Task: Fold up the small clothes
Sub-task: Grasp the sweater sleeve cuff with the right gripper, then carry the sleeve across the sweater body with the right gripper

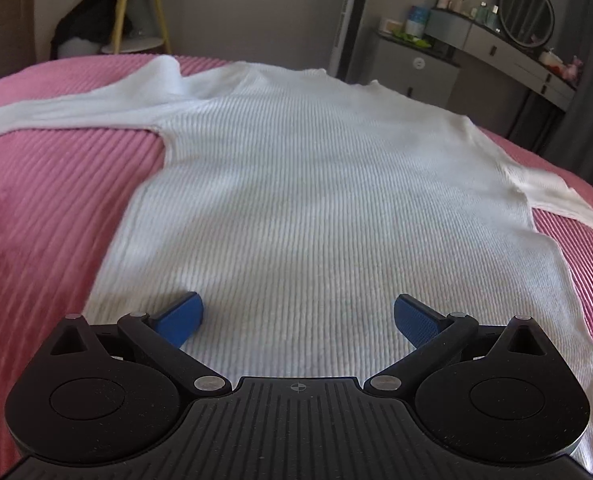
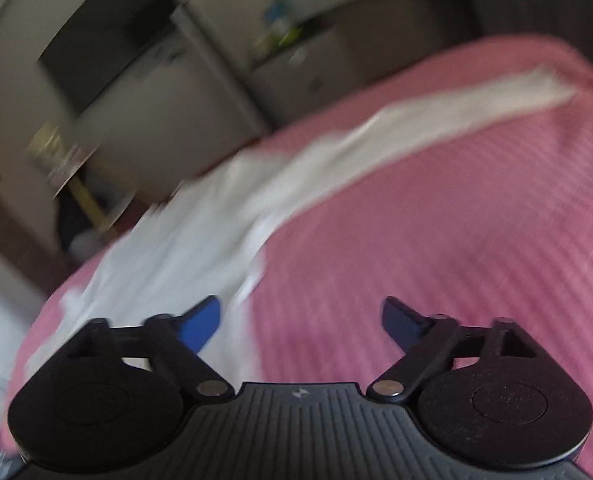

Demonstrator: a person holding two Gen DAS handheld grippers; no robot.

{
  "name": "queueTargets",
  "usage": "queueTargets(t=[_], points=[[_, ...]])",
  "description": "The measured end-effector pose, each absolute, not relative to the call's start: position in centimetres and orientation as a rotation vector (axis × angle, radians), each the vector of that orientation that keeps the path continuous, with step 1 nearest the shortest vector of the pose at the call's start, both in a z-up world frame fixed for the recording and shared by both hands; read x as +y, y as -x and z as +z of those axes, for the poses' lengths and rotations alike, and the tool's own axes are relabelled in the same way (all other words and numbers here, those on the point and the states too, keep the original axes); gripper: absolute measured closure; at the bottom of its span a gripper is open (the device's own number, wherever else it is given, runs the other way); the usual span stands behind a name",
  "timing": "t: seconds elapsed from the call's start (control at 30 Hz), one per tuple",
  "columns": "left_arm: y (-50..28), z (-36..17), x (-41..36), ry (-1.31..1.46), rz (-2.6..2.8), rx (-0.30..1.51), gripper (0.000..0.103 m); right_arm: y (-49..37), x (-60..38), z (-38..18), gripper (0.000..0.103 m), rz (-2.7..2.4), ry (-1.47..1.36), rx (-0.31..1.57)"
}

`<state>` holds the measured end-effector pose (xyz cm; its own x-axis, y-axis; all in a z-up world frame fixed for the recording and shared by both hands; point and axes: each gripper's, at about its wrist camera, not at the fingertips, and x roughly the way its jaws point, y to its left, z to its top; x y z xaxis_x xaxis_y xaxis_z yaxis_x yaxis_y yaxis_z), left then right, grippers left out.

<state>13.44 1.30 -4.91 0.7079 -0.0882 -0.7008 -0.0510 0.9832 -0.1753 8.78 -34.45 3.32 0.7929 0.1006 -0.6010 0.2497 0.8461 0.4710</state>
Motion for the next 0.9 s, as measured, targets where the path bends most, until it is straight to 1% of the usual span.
queueTargets(t=[0.07,0.13,0.3,0.43,0.5,0.57,0.6,0.63,0.73,0.9], points=[[-13.7,-5.2,1.0,0.179,-0.01,0.778,0.0,-11.3,-39.7,2.9,0.072,-0.206,-0.623,0.614],[-13.9,-5.4,0.5,0.156,0.001,0.773,0.0,-13.6,-44.5,1.8,0.082,-0.332,-0.723,0.589],[-13.9,-5.5,0.2,0.173,0.046,0.758,0.0,-15.9,-52.4,-1.0,0.081,-0.533,-1.024,0.472],[-14.2,-5.5,0.2,0.202,0.082,0.754,0.0,-16.7,-55.1,-2.9,0.078,-0.585,-1.166,0.418],[-14.1,-5.5,0.3,0.21,0.091,0.747,0.0,-16.8,-55.7,-3.3,0.078,-0.591,-1.188,0.39],[-14.1,-5.6,0.3,0.204,0.088,0.741,0.0,-17.1,-56.1,-3.6,0.081,-0.589,-1.191,0.388],[-14.0,-5.6,0.2,0.191,0.083,0.741,0.0,-16.8,-56.2,-3.5,0.085,-0.589,-1.193,0.386],[-13.9,-5.7,0.1,0.18,0.08,0.742,0.0,-16.9,-56.4,-3.3,0.094,-0.588,-1.186,0.385],[-13.8,-5.6,-0.1,0.158,0.072,0.747,0.0,-17.1,-56.0,-1.2,0.094,-0.583,-1.101,0.376],[-13.7,-5.0,0.5,0.214,0.066,0.744,0.0,-18.5,-49.2,6.7,0.095,-0.435,-0.653,0.354]])
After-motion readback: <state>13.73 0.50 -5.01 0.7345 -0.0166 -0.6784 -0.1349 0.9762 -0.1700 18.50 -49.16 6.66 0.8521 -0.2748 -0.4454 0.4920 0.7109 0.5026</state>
